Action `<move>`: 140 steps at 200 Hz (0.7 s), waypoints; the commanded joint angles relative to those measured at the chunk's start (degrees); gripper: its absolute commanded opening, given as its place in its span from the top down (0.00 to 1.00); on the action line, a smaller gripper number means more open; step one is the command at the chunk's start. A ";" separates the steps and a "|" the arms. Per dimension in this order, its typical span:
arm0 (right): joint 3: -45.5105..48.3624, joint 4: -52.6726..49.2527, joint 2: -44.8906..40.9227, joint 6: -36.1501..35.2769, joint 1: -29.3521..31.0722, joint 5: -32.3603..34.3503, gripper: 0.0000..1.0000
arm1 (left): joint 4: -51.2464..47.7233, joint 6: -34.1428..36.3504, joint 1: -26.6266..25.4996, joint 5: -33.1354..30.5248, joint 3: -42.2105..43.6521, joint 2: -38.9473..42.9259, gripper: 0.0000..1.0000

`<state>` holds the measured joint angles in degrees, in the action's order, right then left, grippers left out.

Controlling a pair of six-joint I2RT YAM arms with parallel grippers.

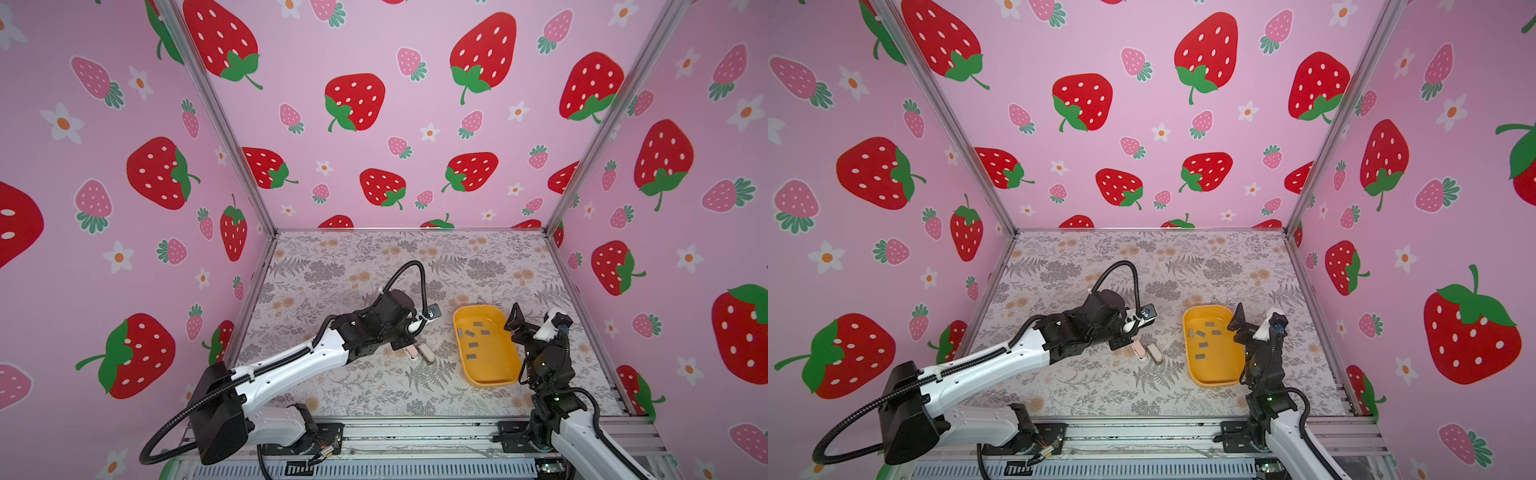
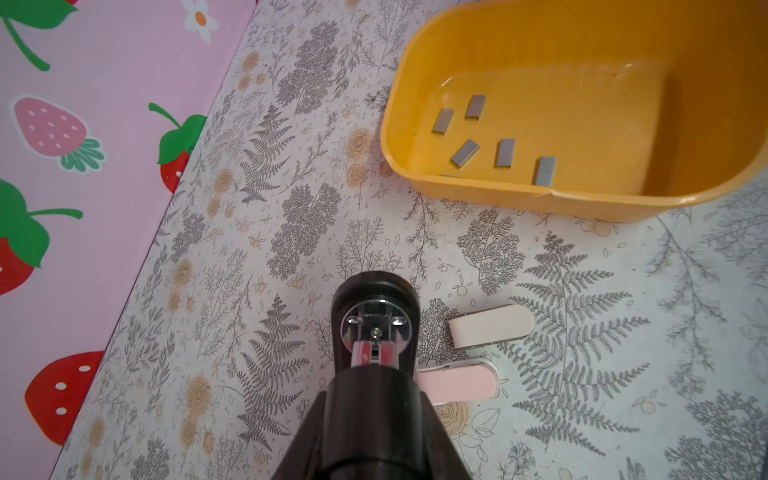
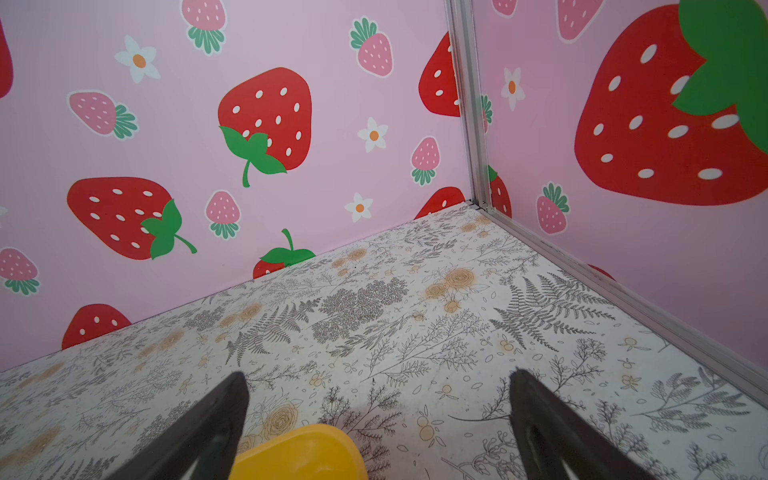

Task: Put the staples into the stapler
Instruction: 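Lift the stapler upright with the left gripper while the right gripper moves toward it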

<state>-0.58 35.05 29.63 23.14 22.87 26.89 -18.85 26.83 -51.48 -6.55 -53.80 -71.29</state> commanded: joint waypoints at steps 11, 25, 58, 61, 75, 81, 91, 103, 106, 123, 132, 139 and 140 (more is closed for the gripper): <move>0.71 0.91 0.44 0.85 0.24 0.49 0.01 | 6.01 -2.58 4.09 -0.73 6.12 6.41 1.00; 0.12 1.88 2.63 0.71 0.26 0.52 0.01 | 4.98 -4.52 6.70 1.99 6.00 8.11 1.00; -7.21 -7.55 6.61 0.67 0.48 -6.05 0.10 | 9.10 -4.96 7.71 9.08 8.53 10.67 1.00; -8.18 -9.62 6.79 1.21 0.61 -6.93 0.12 | 8.99 -4.98 7.71 9.20 8.44 10.72 1.00; -12.55 -14.54 7.24 2.51 2.20 -12.62 0.16 | 8.36 -5.21 7.67 9.26 8.20 10.64 1.00; -14.03 -15.78 7.36 3.04 3.58 -14.39 0.17 | 8.67 -5.44 7.63 9.51 8.51 10.55 1.00; -16.45 -17.40 7.62 3.93 6.61 -15.75 0.19 | 10.29 -5.85 7.71 9.03 9.82 10.64 1.00; -18.61 -18.75 7.57 5.27 11.56 -14.73 0.19 | 13.20 -6.75 7.71 8.28 11.84 11.07 1.00; -19.08 -19.01 7.48 5.69 13.27 -14.30 0.19 | 13.93 -6.96 7.71 8.22 12.26 11.27 1.00; -19.97 -17.43 7.33 6.56 20.21 -13.03 0.19 | 15.36 -8.20 7.71 8.03 13.45 12.84 1.00; -20.21 -15.46 7.84 6.80 24.76 -11.61 0.19 | 15.19 -8.49 7.70 9.13 13.64 13.84 1.00; -20.37 -14.06 8.56 6.99 27.20 -10.65 0.19 | 15.11 -8.42 7.71 10.82 13.74 14.60 1.00; -20.40 -13.83 8.71 7.00 27.69 -10.55 0.19 | 15.18 -8.40 7.71 11.06 13.78 14.77 1.00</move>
<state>-20.01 20.34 37.34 27.51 42.94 14.79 -9.50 19.84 -43.81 1.19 -39.64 -60.07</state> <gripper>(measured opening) 0.808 0.309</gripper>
